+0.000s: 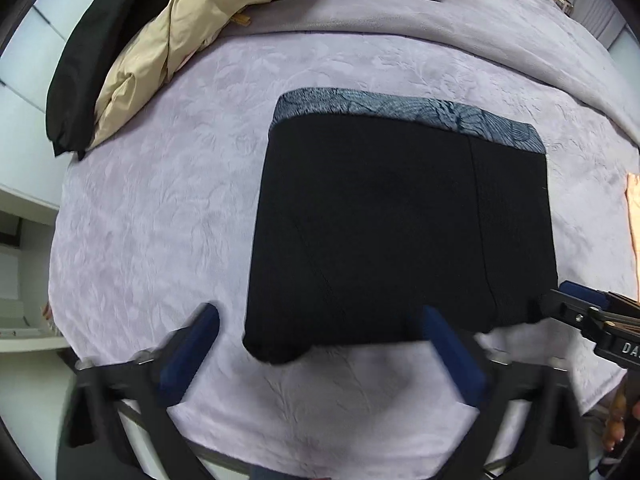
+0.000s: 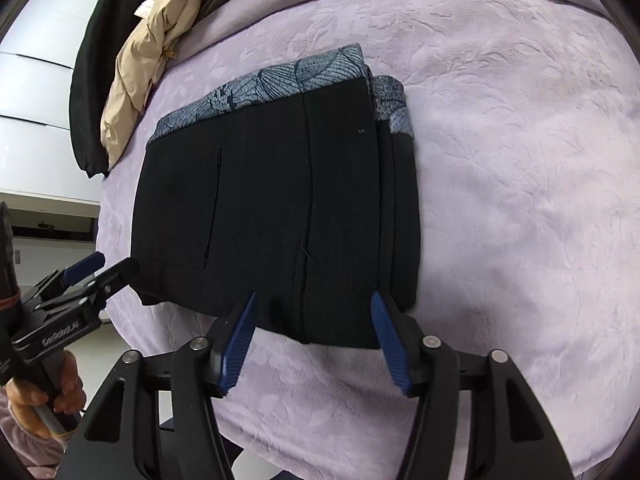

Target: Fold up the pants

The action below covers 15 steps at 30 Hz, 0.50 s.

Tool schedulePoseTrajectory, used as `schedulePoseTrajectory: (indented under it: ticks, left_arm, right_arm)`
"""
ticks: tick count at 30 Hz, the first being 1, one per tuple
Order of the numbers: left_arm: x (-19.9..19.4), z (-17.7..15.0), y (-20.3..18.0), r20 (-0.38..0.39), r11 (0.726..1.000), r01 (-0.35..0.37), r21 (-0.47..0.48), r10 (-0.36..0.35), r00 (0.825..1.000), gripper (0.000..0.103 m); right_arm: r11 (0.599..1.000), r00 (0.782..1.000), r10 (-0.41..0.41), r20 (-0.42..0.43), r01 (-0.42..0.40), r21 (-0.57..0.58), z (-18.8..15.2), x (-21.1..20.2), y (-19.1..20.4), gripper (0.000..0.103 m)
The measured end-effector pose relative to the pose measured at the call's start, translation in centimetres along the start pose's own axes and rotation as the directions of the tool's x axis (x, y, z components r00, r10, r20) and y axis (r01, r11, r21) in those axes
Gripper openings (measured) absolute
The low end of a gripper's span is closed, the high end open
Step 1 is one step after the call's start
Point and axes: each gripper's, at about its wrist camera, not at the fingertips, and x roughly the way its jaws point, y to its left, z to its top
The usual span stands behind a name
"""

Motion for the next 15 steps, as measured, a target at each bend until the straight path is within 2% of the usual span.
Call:
schedulePoseTrajectory:
  ticks: [2,5,8,15]
  left_arm:
    - [-0.4,-0.7,-0.2,-0.002,1.0,0.015,-0.009,-0.015,1.0,0.103]
    - [-0.7,-1.6,-0.7,-0.003,1.0,-0.026,-0.002,0.026,1.0,0.103]
    - [-0.8,-2.2,-0.7,-0.001,0.999,-0.048,-0.023,0.048,0.999,0.103]
    - [-0.7,-2.7,-1.1,-0.007,0.998,-0.053,-0.023,0.053,0.999,0.103]
  right_arm:
    - [1.0,1.0,0.004,-0.014,-0.004,0.001,-0.4,-0.1,-0.2,0.068]
    - [1.0,1.0,-0.002,-0.028,0.002,-0.012,-1.3,-0.2,-0.4,0.068]
    - [1.0,0.999,0.007,-0.036,-0.007,-0.011,-1.8,-0.4,-0.6,0.079]
    - [1.0,1.0,-0.013,-0.021,0.013,-0.008,-1.6,-0.9,-1.2,0.08]
